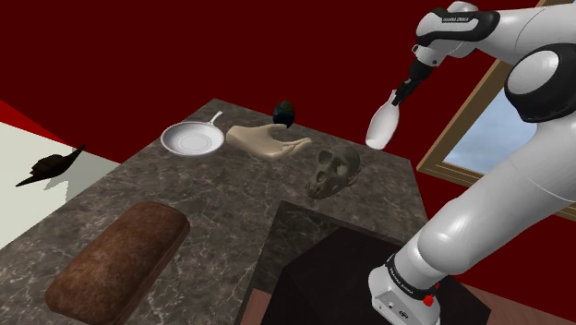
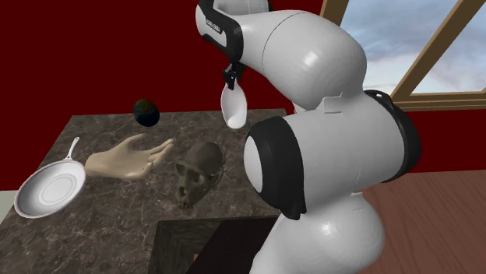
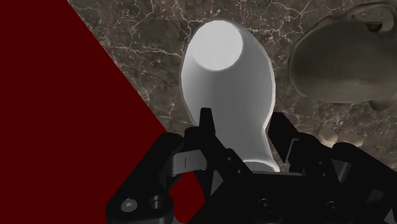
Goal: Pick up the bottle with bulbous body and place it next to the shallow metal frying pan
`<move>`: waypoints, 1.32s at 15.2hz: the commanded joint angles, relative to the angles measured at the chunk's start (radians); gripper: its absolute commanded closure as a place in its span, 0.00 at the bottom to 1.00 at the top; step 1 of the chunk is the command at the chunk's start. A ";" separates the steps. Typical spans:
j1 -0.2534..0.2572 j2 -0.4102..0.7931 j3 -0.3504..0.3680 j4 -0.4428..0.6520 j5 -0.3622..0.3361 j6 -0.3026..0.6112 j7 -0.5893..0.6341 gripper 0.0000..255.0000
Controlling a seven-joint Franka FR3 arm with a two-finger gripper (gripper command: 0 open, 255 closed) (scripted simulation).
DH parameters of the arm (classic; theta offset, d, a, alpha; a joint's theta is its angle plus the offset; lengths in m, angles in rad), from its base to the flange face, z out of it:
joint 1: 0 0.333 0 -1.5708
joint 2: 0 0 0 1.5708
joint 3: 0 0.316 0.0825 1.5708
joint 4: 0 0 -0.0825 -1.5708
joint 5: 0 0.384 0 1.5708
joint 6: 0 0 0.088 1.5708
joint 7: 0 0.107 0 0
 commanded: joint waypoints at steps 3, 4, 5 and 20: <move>0.001 0.004 0.001 0.056 0.002 -0.053 0.003 1.00; 0.001 0.006 0.000 0.071 0.003 -0.066 0.003 1.00; 0.001 0.008 0.000 0.086 0.005 -0.080 0.003 1.00; -0.010 0.085 -0.022 0.359 0.058 -0.299 -0.020 1.00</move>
